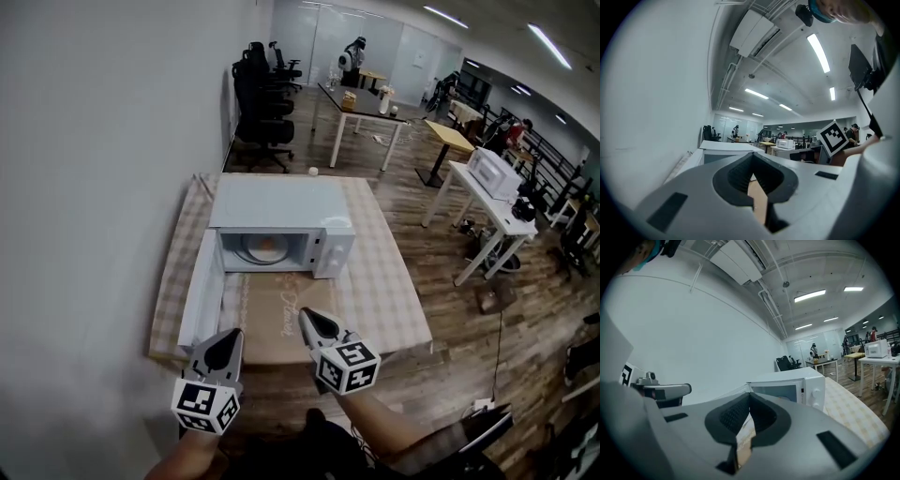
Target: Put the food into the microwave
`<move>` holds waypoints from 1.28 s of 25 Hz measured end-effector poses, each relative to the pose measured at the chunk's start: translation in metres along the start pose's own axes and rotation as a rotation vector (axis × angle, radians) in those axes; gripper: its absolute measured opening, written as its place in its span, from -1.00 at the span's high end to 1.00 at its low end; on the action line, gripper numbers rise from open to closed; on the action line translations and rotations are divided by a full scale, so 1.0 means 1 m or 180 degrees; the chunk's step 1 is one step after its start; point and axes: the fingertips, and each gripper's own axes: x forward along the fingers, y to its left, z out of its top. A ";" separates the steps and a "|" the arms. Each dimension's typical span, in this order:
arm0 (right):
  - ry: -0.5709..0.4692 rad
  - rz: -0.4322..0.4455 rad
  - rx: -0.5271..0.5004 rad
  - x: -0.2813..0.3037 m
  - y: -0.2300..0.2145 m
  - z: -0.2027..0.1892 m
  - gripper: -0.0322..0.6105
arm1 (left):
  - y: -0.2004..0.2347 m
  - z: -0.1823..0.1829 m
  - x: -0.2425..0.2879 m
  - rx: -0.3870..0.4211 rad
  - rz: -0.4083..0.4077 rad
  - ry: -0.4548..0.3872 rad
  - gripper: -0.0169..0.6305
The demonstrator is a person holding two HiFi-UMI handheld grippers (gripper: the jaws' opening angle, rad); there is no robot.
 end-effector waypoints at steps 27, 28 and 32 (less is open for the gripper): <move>-0.0146 0.0264 -0.0012 -0.030 -0.070 0.033 0.87 | -0.047 0.004 0.057 -0.0019 0.0195 0.0019 0.92; -0.0142 0.0271 -0.0013 -0.030 -0.071 0.034 0.87 | -0.048 0.005 0.058 -0.0018 0.0203 0.0018 0.92; -0.0125 0.0271 0.0002 -0.027 -0.079 0.036 0.87 | -0.050 0.006 0.065 -0.0028 0.0206 0.0025 0.92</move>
